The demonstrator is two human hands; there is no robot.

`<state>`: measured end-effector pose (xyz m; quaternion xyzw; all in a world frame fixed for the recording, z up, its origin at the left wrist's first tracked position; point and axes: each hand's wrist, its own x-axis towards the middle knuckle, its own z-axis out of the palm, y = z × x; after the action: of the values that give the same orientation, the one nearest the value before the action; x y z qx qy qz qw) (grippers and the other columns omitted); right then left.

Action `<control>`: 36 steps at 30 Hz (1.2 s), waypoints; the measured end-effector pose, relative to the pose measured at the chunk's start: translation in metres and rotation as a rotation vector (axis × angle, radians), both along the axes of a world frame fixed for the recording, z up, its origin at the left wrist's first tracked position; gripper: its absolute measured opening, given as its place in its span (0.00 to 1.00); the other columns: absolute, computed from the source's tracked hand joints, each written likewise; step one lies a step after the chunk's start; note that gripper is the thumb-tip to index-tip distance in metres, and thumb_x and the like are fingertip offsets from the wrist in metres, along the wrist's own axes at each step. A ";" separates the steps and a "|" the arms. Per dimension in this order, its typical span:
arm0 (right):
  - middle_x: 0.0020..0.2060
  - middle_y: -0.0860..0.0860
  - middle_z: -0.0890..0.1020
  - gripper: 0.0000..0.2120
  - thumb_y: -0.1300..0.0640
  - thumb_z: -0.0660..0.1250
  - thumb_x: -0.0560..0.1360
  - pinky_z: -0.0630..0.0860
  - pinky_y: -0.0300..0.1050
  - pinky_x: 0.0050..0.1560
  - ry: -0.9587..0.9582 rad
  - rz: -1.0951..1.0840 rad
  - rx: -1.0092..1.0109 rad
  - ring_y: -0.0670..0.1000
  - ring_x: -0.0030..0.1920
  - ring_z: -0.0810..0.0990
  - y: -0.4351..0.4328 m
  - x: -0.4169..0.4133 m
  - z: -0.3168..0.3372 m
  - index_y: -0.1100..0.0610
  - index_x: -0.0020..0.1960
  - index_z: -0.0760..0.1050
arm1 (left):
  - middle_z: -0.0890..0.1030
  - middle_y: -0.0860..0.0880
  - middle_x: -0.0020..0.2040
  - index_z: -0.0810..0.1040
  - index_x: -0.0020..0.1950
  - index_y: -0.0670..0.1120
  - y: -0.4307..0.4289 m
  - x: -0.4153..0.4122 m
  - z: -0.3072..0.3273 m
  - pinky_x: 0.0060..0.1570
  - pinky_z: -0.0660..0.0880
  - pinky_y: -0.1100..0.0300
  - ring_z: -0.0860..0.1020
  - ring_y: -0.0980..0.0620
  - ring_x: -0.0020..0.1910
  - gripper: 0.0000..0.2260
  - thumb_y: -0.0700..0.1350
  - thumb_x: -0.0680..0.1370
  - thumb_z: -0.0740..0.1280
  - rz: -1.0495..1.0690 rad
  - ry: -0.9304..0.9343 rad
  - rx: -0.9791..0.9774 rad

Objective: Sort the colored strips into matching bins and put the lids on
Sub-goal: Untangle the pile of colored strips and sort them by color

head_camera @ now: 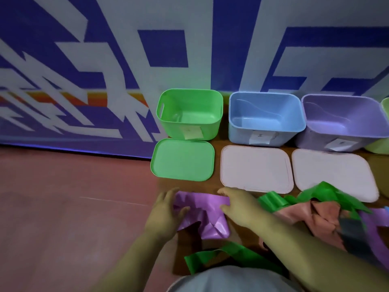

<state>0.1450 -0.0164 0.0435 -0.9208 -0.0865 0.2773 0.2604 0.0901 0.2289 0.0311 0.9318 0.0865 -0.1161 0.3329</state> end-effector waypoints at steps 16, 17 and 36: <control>0.68 0.46 0.75 0.25 0.44 0.68 0.73 0.68 0.45 0.69 -0.262 -0.120 -0.166 0.50 0.68 0.72 -0.085 -0.048 0.017 0.47 0.69 0.72 | 0.72 0.52 0.64 0.71 0.69 0.56 -0.065 0.023 0.017 0.62 0.72 0.54 0.73 0.50 0.61 0.24 0.59 0.74 0.65 -0.434 -0.038 0.107; 0.67 0.46 0.75 0.25 0.45 0.68 0.72 0.69 0.46 0.68 -0.266 -0.142 -0.169 0.51 0.67 0.73 -0.096 -0.055 0.019 0.48 0.68 0.73 | 0.72 0.52 0.64 0.71 0.69 0.55 -0.076 0.023 0.016 0.61 0.73 0.53 0.73 0.49 0.61 0.25 0.61 0.74 0.63 -0.467 -0.044 0.111; 0.55 0.52 0.82 0.19 0.52 0.74 0.69 0.76 0.46 0.53 -0.191 -0.660 -0.210 0.55 0.53 0.82 -0.330 -0.157 0.014 0.54 0.59 0.78 | 0.71 0.50 0.68 0.68 0.71 0.57 -0.332 0.021 0.013 0.66 0.70 0.54 0.71 0.48 0.66 0.28 0.59 0.72 0.64 -0.890 -0.083 0.044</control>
<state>-0.0123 -0.3464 0.0580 -0.9426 0.2204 0.0985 0.2307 0.1107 -0.1031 0.0436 0.8889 -0.3341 -0.2086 0.2338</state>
